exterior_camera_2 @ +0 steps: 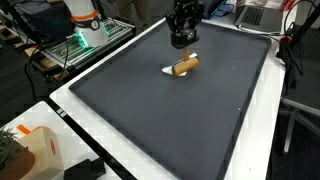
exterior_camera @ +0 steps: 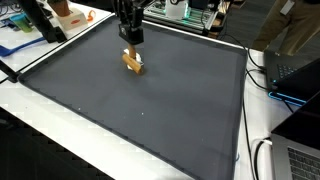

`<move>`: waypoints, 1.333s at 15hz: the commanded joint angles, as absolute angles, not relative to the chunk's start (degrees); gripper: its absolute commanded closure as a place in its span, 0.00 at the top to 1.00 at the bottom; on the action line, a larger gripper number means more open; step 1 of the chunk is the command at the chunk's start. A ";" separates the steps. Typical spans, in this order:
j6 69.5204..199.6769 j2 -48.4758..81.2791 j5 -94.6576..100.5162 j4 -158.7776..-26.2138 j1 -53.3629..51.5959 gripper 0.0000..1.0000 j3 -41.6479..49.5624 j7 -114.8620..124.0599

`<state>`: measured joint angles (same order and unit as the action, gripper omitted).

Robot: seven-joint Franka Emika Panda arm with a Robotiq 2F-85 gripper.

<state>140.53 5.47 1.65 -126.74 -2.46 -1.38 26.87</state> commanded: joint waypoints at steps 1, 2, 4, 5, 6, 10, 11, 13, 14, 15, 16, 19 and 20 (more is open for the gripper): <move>148.48 10.51 0.57 -126.45 -3.35 0.22 -1.43 28.89; 149.34 10.70 0.52 -126.31 -3.30 0.22 -1.22 29.13; 147.60 8.47 -4.60 -125.11 -2.09 0.22 -1.20 25.10; 145.57 6.46 -8.15 -124.62 -1.08 0.22 -1.45 21.33; 139.75 2.53 -11.49 -124.26 1.71 0.22 -3.73 14.47; 125.19 -3.59 -3.54 -117.98 1.39 0.22 0.63 4.68; 120.39 -4.92 -1.44 -115.42 1.65 0.22 0.92 2.89; 112.17 -6.01 4.51 -109.90 1.47 0.22 0.52 1.98; 108.71 -5.95 6.15 -107.44 1.14 0.22 0.13 0.33; 105.45 -5.87 6.81 -105.24 0.71 0.22 -0.19 -2.04; 102.80 -6.01 6.45 -104.56 0.32 0.22 -0.30 -4.75; 103.95 -6.53 5.19 -105.14 0.34 0.47 -0.22 -3.38; 103.87 -6.35 5.24 -105.07 0.24 0.22 -0.28 -3.63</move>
